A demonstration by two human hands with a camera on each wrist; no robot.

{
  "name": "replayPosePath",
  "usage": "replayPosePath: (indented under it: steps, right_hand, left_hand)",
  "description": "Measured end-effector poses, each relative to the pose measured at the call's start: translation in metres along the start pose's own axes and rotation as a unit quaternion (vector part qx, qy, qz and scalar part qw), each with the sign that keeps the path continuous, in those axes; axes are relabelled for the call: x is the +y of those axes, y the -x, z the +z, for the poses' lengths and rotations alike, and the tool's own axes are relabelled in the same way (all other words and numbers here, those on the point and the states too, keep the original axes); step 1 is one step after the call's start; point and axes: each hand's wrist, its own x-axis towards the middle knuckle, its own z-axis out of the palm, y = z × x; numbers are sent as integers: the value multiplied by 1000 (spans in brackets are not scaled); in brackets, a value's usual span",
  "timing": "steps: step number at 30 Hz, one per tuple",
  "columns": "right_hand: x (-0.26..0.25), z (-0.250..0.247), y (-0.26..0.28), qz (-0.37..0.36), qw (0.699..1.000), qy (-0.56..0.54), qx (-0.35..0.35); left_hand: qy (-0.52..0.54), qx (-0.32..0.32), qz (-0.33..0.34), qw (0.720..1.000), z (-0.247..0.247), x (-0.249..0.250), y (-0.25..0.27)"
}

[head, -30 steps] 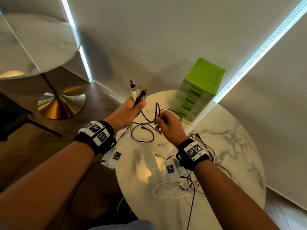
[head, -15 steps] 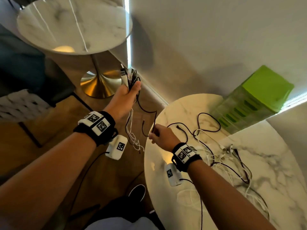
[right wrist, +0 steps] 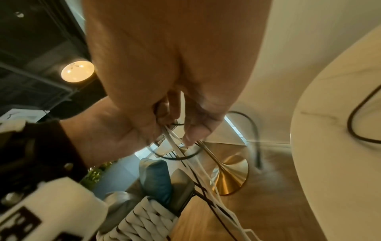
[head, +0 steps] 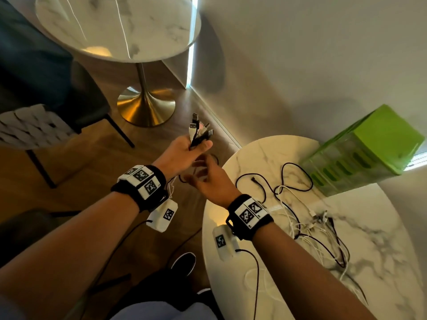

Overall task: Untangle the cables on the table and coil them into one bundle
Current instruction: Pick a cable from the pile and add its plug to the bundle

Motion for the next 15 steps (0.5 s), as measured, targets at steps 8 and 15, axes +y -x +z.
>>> replayPosePath:
  steps: [8,15]
  right_hand:
    - [-2,24,-10,-37,999,26,-23]
    - [-9,9,-17,-77,993,-26,84]
  left_hand:
    - [-50,18,19,998,-15,7,10]
    - [90,118,20,989,-43,9,5]
